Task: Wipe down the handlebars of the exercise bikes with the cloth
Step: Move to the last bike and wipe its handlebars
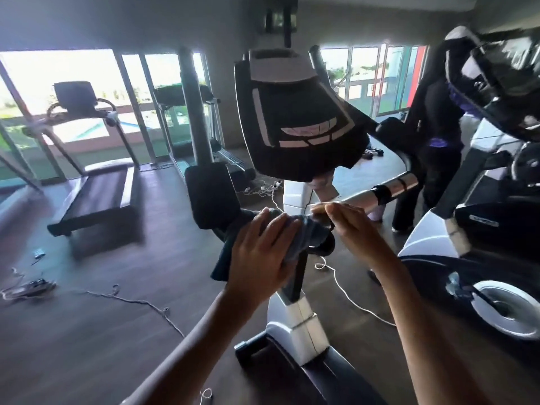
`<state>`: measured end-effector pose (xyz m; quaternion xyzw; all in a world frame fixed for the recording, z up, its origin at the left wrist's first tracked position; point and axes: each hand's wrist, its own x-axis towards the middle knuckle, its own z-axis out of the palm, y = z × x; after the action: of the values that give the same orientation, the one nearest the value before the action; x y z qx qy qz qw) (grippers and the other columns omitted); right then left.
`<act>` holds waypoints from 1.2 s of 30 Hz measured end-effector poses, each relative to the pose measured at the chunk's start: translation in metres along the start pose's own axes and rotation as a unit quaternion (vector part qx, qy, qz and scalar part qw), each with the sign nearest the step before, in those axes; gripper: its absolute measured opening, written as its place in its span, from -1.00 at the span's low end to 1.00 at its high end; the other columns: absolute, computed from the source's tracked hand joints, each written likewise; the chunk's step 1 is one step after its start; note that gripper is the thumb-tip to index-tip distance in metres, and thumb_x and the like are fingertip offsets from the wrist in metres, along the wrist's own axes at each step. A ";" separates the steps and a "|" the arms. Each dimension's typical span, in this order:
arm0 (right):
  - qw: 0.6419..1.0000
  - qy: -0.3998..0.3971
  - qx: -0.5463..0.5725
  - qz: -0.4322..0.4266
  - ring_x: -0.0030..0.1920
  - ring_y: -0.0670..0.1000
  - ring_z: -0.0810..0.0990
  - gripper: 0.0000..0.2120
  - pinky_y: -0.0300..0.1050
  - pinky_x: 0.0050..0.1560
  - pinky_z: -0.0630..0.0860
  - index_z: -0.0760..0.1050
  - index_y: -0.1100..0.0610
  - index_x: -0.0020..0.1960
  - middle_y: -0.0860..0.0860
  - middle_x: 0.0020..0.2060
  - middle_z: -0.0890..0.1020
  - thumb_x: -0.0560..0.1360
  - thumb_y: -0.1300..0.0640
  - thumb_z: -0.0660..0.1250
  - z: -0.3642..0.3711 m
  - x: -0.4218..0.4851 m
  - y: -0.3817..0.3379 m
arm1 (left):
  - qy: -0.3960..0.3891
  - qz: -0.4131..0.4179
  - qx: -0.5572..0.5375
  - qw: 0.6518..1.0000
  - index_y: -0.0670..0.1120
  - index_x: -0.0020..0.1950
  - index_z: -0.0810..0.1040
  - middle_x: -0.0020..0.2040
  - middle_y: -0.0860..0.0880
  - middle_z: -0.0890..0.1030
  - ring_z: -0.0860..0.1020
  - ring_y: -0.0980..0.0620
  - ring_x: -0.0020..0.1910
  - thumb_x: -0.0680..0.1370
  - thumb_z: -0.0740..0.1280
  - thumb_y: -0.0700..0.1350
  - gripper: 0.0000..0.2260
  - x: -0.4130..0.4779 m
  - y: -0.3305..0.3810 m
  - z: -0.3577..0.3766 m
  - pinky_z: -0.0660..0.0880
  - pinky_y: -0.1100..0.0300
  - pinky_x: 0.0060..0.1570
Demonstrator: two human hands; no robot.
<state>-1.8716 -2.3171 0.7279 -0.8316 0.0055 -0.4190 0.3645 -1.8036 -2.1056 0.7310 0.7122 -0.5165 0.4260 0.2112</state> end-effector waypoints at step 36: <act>0.988 -0.014 0.118 0.095 0.12 -0.04 0.62 -0.65 0.06 0.24 0.49 0.61 -0.07 0.06 -0.01 0.03 0.69 0.60 -0.07 0.06 -0.003 -0.008 -0.013 | -0.031 -0.051 0.011 0.998 -0.03 -0.05 0.65 -0.11 0.02 0.67 0.63 -0.05 -0.18 0.57 0.23 0.13 -0.70 0.026 0.002 -0.009 0.56 0.06 -0.13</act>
<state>-1.8825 -2.3066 0.7315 -0.7840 0.0299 -0.3685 0.4986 -1.8065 -2.1141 0.7574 0.7528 -0.4814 0.3975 0.2087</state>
